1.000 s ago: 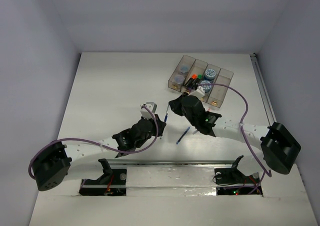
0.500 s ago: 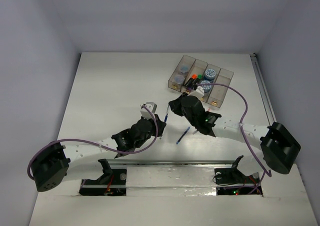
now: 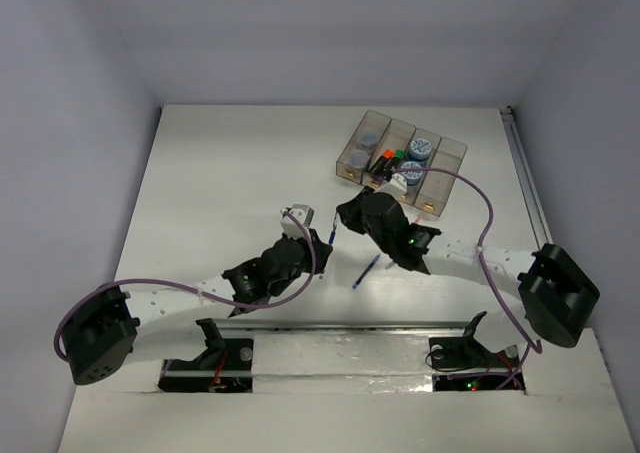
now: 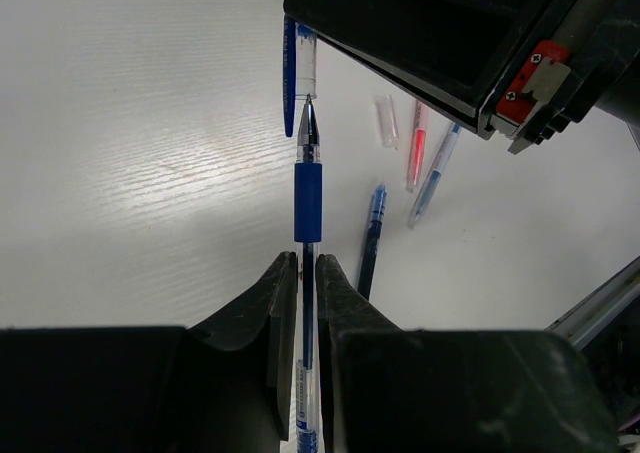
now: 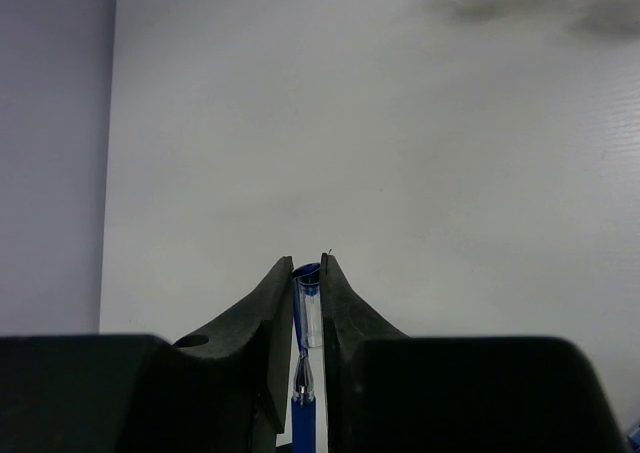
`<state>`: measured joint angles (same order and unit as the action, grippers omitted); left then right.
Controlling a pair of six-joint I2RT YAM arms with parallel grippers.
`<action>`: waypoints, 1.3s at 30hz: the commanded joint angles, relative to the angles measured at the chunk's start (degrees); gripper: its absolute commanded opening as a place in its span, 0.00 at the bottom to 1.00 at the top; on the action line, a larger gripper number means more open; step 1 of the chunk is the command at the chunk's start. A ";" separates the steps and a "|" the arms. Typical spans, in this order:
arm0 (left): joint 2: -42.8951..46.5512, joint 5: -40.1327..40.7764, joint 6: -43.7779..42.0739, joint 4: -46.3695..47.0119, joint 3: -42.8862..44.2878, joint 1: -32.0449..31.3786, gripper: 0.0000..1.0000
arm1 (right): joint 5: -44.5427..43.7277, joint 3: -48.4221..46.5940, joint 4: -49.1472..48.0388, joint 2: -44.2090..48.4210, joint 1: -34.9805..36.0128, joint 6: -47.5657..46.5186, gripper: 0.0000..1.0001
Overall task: Sort the stationery into containers
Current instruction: Close the pen cap on the pen.
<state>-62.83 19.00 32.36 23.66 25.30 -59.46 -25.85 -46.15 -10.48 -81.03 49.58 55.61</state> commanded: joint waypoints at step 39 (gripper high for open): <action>1.48 -0.81 -0.19 1.74 0.89 0.31 0.00 | -1.14 -2.01 -1.21 1.93 0.87 -1.83 0.00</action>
<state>-62.83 18.06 32.38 23.66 25.30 -59.46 -25.96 -46.15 -10.50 -80.09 49.95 54.76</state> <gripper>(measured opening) 0.058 0.156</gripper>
